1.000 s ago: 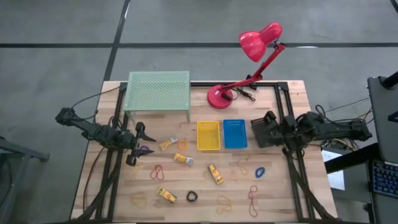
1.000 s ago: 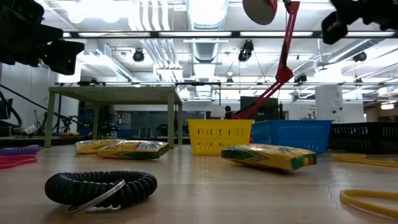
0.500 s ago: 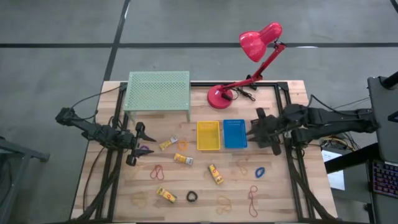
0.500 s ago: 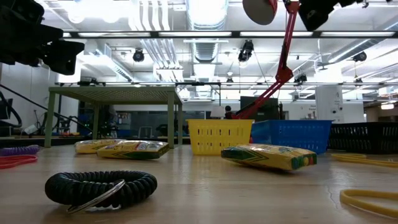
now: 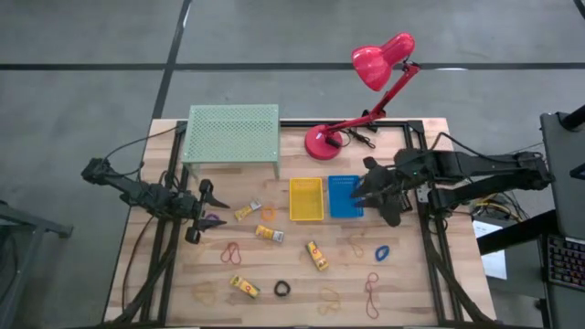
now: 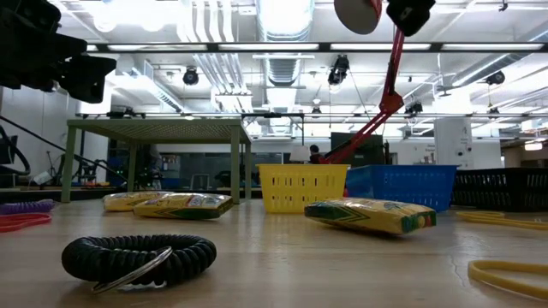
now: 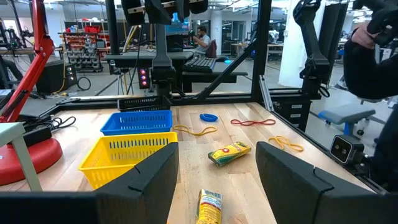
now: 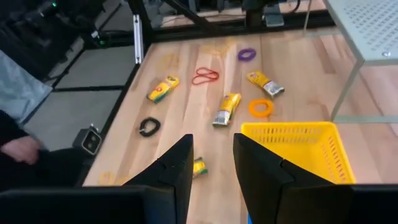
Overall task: Pick & Place Office Desk Supplies
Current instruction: Put the top right yellow rubber band into the blue basket
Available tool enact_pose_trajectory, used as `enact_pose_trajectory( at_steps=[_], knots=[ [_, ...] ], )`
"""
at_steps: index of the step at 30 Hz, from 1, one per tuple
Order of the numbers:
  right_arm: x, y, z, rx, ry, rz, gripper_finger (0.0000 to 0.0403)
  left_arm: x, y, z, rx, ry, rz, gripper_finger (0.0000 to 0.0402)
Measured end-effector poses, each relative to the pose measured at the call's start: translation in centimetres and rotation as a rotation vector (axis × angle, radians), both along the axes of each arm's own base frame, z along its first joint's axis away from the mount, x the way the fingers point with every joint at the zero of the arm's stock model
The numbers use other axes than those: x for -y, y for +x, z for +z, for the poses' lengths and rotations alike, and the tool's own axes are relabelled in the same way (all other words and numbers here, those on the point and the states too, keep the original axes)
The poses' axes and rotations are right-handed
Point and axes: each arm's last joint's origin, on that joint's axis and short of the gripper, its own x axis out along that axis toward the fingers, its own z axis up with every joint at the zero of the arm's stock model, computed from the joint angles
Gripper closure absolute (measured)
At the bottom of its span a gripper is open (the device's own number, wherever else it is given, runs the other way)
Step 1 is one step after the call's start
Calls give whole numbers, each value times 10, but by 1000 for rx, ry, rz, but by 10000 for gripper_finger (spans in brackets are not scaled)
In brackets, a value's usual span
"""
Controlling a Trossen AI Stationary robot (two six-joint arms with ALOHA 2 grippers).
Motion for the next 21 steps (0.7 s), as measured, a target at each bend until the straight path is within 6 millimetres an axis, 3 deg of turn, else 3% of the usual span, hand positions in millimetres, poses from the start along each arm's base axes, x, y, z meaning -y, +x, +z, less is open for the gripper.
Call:
enact_pose_trajectory(
  at_steps=[5, 12, 17, 21],
  knots=[
    [-1, 13, -3, -123, 20, -16, 291, 0, 0, 0, 0, 0, 0, 183],
    [-2, 42, -25, -260, 39, -37, 291, 0, 0, 0, 0, 0, 0, 183],
    [-4, 63, -40, -361, 117, -105, 292, 0, 0, 0, 0, 0, 0, 183],
    [-8, 71, -53, -451, 76, -220, 292, 0, 0, 0, 0, 0, 0, 183]
  ],
)
